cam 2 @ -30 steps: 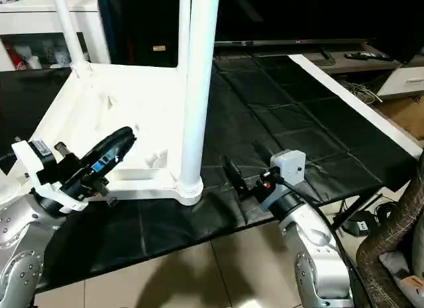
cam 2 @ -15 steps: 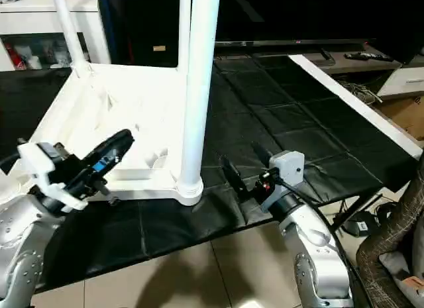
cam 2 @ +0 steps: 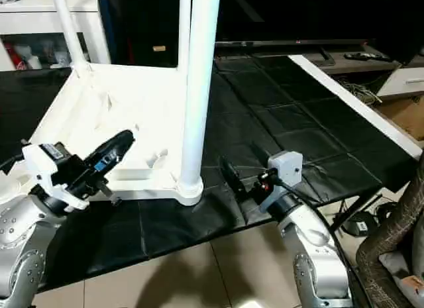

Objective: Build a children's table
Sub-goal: Rotate table base

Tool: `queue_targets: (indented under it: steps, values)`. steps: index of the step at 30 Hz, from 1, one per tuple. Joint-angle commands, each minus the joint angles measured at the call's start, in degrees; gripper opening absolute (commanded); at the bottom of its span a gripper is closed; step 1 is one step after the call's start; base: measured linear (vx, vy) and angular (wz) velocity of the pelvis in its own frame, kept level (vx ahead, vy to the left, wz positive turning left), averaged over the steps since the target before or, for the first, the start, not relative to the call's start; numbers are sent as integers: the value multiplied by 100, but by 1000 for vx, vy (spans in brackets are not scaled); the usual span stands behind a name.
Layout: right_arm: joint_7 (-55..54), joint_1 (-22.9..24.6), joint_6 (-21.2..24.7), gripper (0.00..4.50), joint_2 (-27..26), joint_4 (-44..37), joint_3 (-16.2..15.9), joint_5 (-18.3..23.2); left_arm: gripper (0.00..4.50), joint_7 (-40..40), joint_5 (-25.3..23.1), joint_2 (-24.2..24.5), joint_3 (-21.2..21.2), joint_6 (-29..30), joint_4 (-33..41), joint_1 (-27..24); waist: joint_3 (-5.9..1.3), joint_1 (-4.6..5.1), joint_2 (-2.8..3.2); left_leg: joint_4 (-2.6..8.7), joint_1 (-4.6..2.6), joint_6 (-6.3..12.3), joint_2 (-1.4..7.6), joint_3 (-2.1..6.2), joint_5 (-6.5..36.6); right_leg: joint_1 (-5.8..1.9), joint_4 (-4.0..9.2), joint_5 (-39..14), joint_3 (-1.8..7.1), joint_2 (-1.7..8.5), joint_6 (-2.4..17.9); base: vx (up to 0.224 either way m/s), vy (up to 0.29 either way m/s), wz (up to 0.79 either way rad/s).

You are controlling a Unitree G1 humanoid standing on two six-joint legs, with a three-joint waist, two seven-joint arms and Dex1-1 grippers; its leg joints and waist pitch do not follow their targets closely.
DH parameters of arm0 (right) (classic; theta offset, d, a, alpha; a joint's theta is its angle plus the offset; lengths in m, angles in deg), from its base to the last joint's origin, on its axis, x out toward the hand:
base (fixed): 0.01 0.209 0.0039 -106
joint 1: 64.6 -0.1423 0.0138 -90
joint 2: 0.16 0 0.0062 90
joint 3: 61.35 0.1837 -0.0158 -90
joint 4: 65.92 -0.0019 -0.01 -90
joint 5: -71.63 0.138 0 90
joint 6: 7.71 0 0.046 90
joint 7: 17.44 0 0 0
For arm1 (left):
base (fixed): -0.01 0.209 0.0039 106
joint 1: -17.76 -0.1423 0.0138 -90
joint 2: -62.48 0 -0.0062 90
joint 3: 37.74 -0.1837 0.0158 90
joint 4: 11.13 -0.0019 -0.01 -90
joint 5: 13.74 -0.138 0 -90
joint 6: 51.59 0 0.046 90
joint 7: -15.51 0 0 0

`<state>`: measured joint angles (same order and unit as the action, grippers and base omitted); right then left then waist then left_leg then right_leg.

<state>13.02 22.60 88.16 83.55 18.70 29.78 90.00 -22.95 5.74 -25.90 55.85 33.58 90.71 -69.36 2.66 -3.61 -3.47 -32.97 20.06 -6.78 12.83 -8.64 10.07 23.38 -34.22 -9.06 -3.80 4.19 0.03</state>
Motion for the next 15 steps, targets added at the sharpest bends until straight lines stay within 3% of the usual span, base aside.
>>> queue_targets:
  steps: [1, 3, 5, 15]
  values:
    - [-9, -63, -29, 450, 36, -37, -18, 4, 14, 12, -50, 9, -21, -54, -83, 83, -296, -20, 66, 412, 37, 52, -22, -78, 1923, -233, 467, -2366, 202, 215, 335, 0, 0, 0]
    - [-14, -62, -30, 450, 33, -47, -25, -5, 14, -42, 94, -16, 0, -14, -82, 84, -300, -23, 68, 410, 35, 47, -21, -80, 1907, -229, 463, -2332, 203, 216, 356, 0, 0, 0]
    - [-13, -60, -28, 450, 34, -55, -28, -8, 49, -56, 151, -29, 14, 1, -83, 86, -302, -23, 69, 413, 37, 43, -15, -78, 1905, -232, 451, -2265, 204, 214, 394, 0, 0, 0]
    - [-20, -54, -25, 450, 44, -79, -64, -17, 110, -131, 316, -24, 5, -11, -73, 68, -298, -26, 67, 414, 36, 39, -18, -79, 1943, -232, 458, -2314, 202, 215, 388, 0, 0, 0]
